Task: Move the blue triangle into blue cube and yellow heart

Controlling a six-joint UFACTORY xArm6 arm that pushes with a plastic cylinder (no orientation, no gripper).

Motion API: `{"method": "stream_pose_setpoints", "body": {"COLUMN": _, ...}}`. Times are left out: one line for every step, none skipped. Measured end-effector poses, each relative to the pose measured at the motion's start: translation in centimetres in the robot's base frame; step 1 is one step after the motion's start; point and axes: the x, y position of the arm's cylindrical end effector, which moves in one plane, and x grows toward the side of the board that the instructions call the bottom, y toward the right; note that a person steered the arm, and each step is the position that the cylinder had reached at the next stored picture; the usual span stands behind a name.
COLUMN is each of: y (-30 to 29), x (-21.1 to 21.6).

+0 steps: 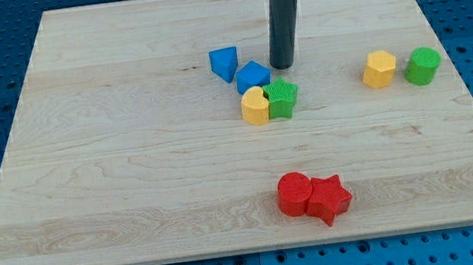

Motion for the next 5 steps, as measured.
{"method": "stream_pose_setpoints", "body": {"y": -0.1, "x": -2.2}}
{"method": "stream_pose_setpoints", "body": {"y": -1.6, "x": -7.0}}
{"method": "stream_pose_setpoints", "body": {"y": -6.8, "x": -9.2}}
{"method": "stream_pose_setpoints", "body": {"y": -11.4, "x": -8.9}}
{"method": "stream_pose_setpoints", "body": {"y": -11.0, "x": -5.0}}
